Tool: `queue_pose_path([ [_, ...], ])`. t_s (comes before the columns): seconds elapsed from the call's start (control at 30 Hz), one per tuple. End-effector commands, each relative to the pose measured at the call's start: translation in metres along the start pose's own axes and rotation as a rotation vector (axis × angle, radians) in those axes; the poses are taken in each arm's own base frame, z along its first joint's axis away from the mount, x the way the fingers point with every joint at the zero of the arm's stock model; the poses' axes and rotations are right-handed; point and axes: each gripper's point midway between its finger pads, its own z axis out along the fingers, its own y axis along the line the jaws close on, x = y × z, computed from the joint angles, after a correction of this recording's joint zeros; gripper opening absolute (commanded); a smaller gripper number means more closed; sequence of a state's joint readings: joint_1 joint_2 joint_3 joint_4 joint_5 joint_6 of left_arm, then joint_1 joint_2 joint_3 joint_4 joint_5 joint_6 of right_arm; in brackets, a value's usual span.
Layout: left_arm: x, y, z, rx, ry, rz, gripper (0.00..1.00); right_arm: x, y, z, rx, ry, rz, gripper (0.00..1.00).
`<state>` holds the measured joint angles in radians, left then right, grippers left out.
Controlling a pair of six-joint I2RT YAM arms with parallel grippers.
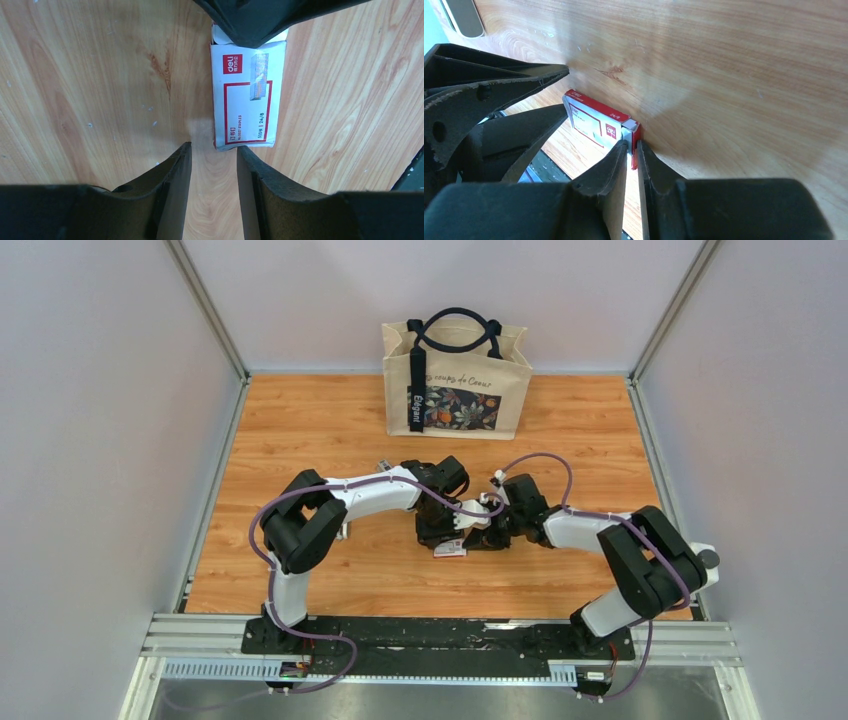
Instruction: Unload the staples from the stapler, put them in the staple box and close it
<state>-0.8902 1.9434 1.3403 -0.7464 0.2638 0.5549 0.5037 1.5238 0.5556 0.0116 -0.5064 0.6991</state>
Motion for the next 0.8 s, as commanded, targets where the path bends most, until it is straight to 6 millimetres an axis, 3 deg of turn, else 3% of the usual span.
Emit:
queue_pose_path([
  [0.0, -0.016, -0.005, 0.003, 0.033, -0.044, -0.004, 0.47, -0.009, 0.022, 0.005, -0.062, -0.016, -0.025, 0.20],
  [0.2, -0.012, -0.005, 0.004, 0.027, -0.028, 0.003, 0.47, -0.006, 0.018, 0.000, -0.042, -0.020, -0.042, 0.33],
  [0.77, 0.005, -0.007, 0.009, 0.017, 0.012, 0.010, 0.45, -0.005, 0.002, -0.014, -0.007, -0.031, -0.035, 0.29],
])
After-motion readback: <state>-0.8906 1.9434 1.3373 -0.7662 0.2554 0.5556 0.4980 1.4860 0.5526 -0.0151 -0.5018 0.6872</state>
